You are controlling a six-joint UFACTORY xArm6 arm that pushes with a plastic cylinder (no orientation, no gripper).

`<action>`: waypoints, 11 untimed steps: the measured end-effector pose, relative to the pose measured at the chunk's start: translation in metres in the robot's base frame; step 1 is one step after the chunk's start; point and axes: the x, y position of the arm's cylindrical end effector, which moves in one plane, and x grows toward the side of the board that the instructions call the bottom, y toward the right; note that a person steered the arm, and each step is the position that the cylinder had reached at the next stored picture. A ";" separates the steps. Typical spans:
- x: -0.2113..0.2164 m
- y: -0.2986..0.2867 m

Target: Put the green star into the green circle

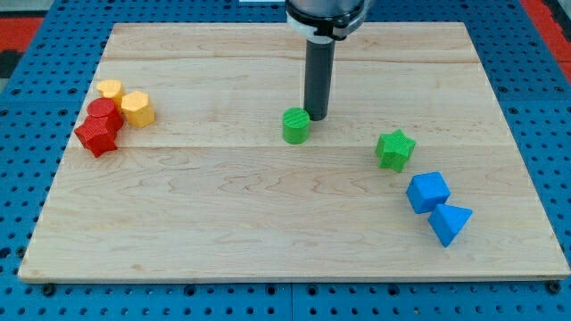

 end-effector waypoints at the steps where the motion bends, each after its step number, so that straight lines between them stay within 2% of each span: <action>1: 0.006 0.111; 2: 0.057 0.152; 3: 0.063 0.104; 4: 0.065 0.092; 5: 0.072 0.120; 6: 0.092 0.105; 7: 0.092 0.064; 8: 0.076 -0.014; 9: 0.062 -0.024; 10: 0.043 -0.022; 11: 0.043 0.081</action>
